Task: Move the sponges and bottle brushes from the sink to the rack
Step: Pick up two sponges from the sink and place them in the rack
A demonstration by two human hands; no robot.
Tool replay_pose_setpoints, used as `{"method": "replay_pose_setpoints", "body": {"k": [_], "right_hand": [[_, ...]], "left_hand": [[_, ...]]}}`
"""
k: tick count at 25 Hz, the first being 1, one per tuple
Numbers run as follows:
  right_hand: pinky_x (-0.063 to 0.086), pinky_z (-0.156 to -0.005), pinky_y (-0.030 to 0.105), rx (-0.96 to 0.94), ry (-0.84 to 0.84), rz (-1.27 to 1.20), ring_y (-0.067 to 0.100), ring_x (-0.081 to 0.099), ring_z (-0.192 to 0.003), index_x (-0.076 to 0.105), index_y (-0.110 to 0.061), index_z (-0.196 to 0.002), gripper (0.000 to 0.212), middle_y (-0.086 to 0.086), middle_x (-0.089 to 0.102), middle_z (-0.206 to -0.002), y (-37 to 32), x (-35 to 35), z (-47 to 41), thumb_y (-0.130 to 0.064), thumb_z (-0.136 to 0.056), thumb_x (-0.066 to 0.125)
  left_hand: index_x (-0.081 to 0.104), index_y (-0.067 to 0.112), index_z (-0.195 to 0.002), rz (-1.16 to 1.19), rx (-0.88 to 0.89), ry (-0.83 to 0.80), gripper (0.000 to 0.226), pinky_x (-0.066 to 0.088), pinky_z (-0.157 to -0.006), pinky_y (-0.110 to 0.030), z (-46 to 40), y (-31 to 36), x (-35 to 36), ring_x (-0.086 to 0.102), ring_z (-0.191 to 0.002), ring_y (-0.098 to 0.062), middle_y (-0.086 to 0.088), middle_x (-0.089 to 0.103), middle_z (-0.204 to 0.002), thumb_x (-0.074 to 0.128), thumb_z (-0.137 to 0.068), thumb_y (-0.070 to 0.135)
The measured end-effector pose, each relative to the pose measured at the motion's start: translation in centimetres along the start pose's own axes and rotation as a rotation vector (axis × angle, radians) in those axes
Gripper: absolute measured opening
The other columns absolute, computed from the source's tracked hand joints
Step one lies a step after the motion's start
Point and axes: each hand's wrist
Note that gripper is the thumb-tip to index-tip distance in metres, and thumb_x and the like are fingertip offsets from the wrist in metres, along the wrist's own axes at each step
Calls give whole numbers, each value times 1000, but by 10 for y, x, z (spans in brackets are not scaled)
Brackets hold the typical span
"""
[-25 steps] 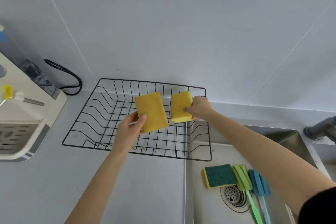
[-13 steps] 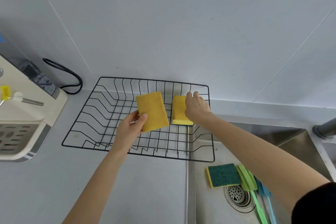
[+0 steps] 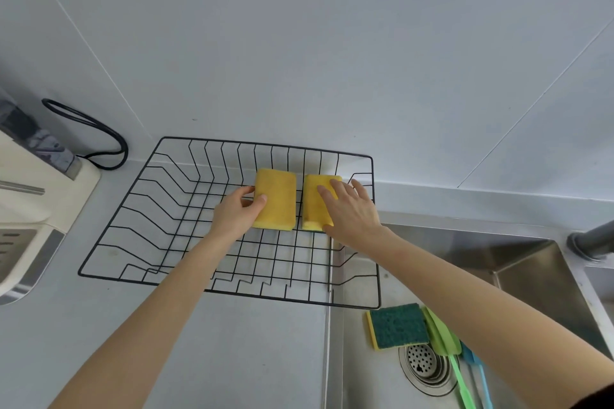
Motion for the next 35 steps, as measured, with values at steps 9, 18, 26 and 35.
{"method": "replay_pose_setpoints", "body": {"k": [9, 18, 26, 35], "right_hand": [[4, -120, 37, -10, 40, -25, 27, 27, -140, 19, -15, -146, 72, 13, 24, -152, 3, 7, -2, -29, -87, 58], [4, -120, 36, -13, 33, -41, 25, 24, -142, 18, -16, -146, 73, 12, 20, -154, 3, 7, -2, -33, -87, 58], [-2, -120, 38, -52, -9, -84, 20, 13, -147, 17, -17, -148, 71, 7, 18, -157, 4, -1, 16, -31, -89, 55], [8, -119, 36, 49, 116, -43, 24, 41, -132, 35, -13, -139, 58, 9, 37, -147, -1, 15, 4, -11, -86, 59]], "left_hand": [[27, 16, -141, -79, 68, -69, 64, 39, -100, -37, -9, 0, 24, 46, -124, -26, -8, 42, -141, 57, -86, 23], [15, 15, -145, -199, 89, -160, 67, 31, -108, -37, -17, -1, 21, 38, -132, -27, -9, 34, -148, 52, -89, 20], [15, 13, -145, -323, 104, -215, 64, 36, -104, -37, -16, 4, 13, 44, -125, -29, -11, 35, -148, 49, -90, 16], [17, 15, -145, -284, 90, -254, 64, 44, -100, -48, -20, 2, 9, 51, -116, -31, -11, 36, -146, 49, -90, 10]]}}
Point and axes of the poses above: each hand's wrist, its own z-axis away from the middle knuckle, its own x-axis out of the palm, y = z × x
